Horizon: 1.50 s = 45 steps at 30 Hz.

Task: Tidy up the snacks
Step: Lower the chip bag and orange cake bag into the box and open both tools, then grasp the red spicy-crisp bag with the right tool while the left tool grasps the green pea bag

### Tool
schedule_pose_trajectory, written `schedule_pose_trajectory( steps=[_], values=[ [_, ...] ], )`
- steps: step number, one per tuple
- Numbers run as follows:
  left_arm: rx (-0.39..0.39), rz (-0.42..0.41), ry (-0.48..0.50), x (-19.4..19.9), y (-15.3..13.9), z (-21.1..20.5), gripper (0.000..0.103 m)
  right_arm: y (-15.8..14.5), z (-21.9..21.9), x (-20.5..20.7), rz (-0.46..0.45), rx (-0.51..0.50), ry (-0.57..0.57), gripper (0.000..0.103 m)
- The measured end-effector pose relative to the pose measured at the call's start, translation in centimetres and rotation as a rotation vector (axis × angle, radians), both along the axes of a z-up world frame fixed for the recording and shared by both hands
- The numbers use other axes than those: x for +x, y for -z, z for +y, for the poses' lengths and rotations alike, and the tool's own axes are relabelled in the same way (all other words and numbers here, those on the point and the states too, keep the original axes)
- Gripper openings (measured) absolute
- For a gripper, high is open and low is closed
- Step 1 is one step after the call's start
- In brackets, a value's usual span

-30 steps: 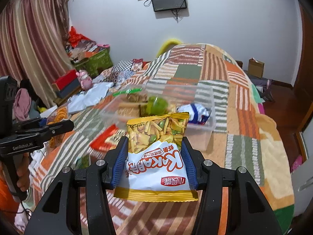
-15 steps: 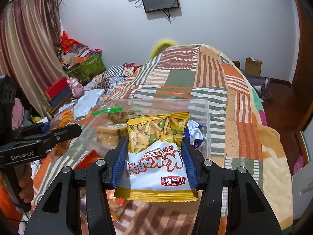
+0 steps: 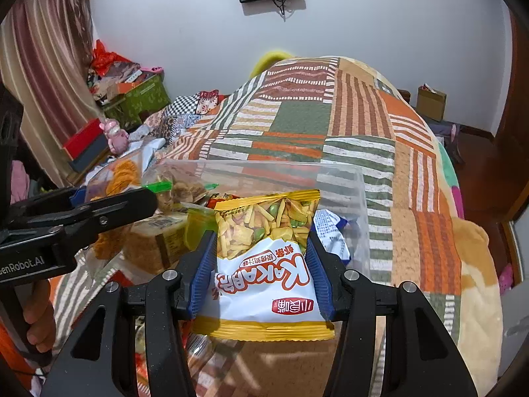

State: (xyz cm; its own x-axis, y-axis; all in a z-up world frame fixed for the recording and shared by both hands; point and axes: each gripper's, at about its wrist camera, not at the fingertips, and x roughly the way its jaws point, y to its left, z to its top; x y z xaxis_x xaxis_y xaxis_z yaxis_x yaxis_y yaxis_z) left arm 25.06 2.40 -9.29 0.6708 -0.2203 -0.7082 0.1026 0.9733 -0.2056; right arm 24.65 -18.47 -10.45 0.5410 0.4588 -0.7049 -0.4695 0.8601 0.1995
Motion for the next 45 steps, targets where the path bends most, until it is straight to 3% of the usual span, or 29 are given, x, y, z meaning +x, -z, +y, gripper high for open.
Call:
schedule_pose_trajectory(
  steps=[8,12,16,19,32,35,45],
  values=[
    [-0.013,0.007,-0.004,1.5,0.9,0.2,0.058,1.2,1.2,0.6,0.007,-0.037,-0.019,0.05],
    [0.007,0.027,-0.009,1.7,1.6,0.2,0.066,1.2,1.3,0.6,0.0,-0.046,-0.005,0.052],
    [0.011,0.037,-0.007,1.6,1.7,0.4,0.069,1.3,1.2,0.4,0.009,-0.056,-0.006,0.068],
    [0.012,0.029,-0.016,1.1,1.2,0.5,0.076,1.0,1.0,0.0,-0.001,-0.061,-0.006,0.068],
    [0.073,-0.033,-0.033,-4.7,-2.1,1.1,0.09,-1.3,-0.1,-3.5,-0.015,-0.025,-0.024,0.071],
    [0.092,-0.012,-0.049,-6.4,-2.0,1.8,0.091,-1.5,-0.1,-4.8,-0.016,-0.015,-0.029,0.078],
    [0.108,0.109,-0.119,-11.6,1.1,5.6,0.091,-1.6,1.3,-9.1,-0.022,-0.026,-0.093,0.078]
  ],
)
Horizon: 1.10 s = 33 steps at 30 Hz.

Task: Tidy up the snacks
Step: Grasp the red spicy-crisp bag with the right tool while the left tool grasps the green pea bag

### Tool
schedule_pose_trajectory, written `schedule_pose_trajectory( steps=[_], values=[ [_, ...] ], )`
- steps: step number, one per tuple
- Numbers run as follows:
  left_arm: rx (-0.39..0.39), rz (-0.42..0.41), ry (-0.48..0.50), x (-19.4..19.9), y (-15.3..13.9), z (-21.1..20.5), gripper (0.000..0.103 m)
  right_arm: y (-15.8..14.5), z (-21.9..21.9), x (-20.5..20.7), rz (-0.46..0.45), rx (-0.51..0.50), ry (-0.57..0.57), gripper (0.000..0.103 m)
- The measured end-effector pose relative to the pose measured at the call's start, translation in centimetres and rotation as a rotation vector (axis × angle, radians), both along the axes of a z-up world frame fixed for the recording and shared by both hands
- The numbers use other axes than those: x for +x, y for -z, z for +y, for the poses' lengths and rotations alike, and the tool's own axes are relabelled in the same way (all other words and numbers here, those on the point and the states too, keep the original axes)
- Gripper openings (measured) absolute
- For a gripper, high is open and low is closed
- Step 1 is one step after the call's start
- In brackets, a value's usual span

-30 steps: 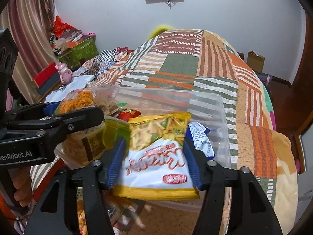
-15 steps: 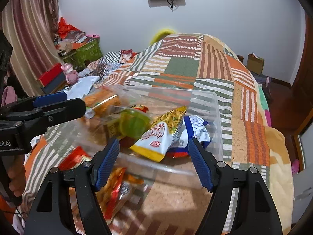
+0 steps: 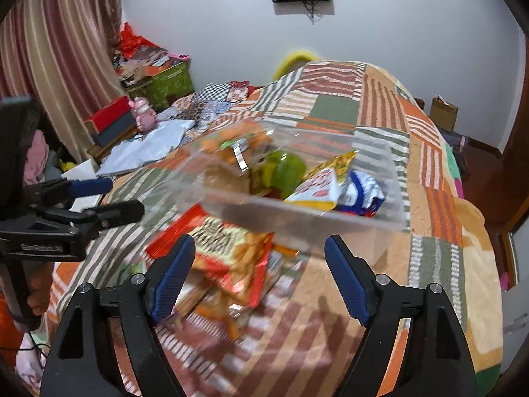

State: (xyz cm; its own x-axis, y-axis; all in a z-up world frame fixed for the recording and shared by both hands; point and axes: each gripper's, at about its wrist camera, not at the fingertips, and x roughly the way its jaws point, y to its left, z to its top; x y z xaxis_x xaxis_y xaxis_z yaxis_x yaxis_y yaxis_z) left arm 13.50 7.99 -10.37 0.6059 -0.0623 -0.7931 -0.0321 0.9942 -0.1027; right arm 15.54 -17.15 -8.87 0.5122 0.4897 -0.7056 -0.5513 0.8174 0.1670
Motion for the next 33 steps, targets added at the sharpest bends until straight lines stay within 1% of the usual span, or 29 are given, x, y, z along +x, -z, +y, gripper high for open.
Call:
schedule_pose_trajectory(
  steps=[7,11,18,23,26,28,30,33],
  values=[
    [0.003,0.086,-0.022,-3.5,3.3,1.7,0.091,0.2,0.9,-2.6,-0.002,-0.016,-0.032,0.078],
    [0.003,0.12,-0.003,-5.2,4.7,1.8,0.091,0.3,0.9,-3.2,0.003,-0.019,-0.035,0.078],
    [0.038,0.154,0.043,-7.7,6.6,1.6,0.091,0.7,0.6,-3.2,0.025,-0.018,-0.022,0.078],
    [0.033,0.198,0.034,-6.9,8.2,1.4,0.091,1.2,1.0,-3.0,0.056,-0.012,-0.028,0.078],
    [0.01,0.209,0.025,-5.7,8.8,1.4,0.091,1.5,1.5,-3.1,0.054,-0.031,-0.036,0.078],
    [0.013,0.201,0.024,-5.0,9.0,1.2,0.091,1.7,1.8,-3.0,0.049,-0.047,-0.04,0.078],
    [0.04,0.182,0.039,-4.4,9.0,0.7,0.091,1.9,2.1,-2.7,0.05,-0.054,-0.04,0.078],
    [0.058,0.154,0.058,-3.8,9.1,0.3,0.091,2.1,2.4,-2.1,0.06,-0.053,-0.044,0.078]
  ],
)
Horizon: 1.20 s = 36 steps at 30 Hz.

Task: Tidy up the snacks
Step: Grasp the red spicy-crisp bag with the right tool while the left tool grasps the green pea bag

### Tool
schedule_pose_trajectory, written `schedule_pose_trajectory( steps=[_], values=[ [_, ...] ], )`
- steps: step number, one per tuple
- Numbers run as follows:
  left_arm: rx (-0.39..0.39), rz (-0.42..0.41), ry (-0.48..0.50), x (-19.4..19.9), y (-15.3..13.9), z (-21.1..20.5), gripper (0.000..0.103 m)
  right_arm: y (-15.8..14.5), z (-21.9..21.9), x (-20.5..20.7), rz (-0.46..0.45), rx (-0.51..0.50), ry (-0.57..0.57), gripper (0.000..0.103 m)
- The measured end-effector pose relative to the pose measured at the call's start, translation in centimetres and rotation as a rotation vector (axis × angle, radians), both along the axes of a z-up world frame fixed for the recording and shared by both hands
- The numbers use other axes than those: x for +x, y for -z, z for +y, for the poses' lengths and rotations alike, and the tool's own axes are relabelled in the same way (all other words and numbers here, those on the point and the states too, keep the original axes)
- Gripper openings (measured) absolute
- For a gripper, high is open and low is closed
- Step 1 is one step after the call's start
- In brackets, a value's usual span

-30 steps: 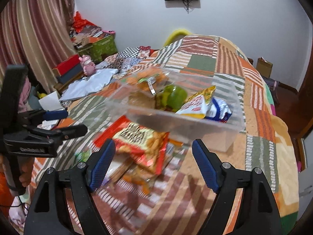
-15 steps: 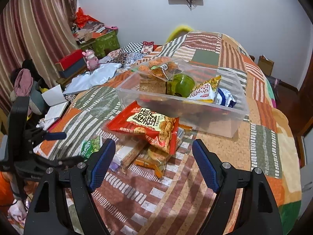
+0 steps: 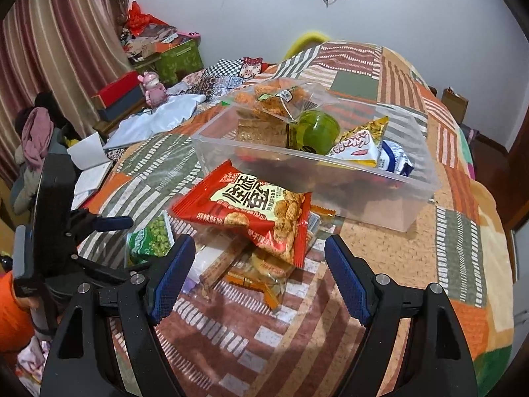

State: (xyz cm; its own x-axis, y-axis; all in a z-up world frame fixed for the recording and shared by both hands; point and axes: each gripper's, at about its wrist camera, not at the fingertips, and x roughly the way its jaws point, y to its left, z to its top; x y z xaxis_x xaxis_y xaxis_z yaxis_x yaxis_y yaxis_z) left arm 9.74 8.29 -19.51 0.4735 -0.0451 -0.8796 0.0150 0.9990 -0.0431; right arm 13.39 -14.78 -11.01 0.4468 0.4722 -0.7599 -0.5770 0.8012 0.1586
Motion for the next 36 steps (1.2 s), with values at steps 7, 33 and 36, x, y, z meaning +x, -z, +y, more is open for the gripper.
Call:
schedule_pose_trajectory(
  steps=[7,33,36],
  values=[
    [-0.016,-0.038,0.001,0.8,0.3,1.0,0.077,1.2,1.9,1.5,0.021,-0.031,-0.03,0.078],
    [-0.074,-0.094,-0.006,0.8,-1.4,2.5,0.042,2.8,3.7,3.4,0.007,-0.073,-0.074,0.058],
    [-0.082,-0.116,0.0,0.7,-2.3,2.1,0.042,2.5,3.3,3.3,0.01,-0.057,-0.069,0.054]
  ],
)
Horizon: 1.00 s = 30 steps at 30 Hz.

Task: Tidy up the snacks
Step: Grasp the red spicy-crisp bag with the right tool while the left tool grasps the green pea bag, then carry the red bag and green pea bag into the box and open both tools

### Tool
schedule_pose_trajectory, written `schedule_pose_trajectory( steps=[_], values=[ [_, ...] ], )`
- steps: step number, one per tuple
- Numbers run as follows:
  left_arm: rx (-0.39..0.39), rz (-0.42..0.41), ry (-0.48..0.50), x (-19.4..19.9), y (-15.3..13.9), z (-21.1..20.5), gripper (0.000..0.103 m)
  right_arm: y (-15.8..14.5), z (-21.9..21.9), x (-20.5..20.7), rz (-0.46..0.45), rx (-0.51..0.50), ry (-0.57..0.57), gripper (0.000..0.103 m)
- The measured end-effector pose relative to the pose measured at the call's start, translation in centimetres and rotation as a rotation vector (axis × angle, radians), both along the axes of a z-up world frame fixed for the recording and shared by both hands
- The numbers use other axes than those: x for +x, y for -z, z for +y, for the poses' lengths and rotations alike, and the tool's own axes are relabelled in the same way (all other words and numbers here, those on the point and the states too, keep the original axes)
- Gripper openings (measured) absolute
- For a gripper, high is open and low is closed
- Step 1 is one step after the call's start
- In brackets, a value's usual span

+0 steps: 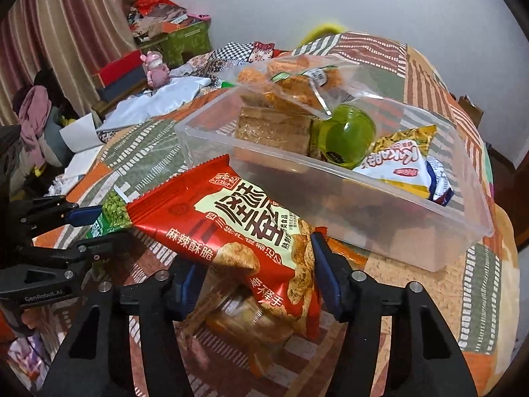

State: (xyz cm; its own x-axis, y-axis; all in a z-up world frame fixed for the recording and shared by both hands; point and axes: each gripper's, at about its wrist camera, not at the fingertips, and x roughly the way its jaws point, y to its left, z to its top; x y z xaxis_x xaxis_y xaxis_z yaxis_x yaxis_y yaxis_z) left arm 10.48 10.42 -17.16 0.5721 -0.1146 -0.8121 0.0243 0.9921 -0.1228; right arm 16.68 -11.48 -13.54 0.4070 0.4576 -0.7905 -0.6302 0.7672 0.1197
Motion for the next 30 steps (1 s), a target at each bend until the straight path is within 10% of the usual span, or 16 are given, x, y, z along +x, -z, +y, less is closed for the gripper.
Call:
schedule_pose_trajectory(
  steps=[30],
  values=[
    [0.016,-0.226,0.094,4.8,-11.0,-7.9,0.042,-7.0,-8.0,1.3,-0.146,0.164,0.133,0.054]
  ],
)
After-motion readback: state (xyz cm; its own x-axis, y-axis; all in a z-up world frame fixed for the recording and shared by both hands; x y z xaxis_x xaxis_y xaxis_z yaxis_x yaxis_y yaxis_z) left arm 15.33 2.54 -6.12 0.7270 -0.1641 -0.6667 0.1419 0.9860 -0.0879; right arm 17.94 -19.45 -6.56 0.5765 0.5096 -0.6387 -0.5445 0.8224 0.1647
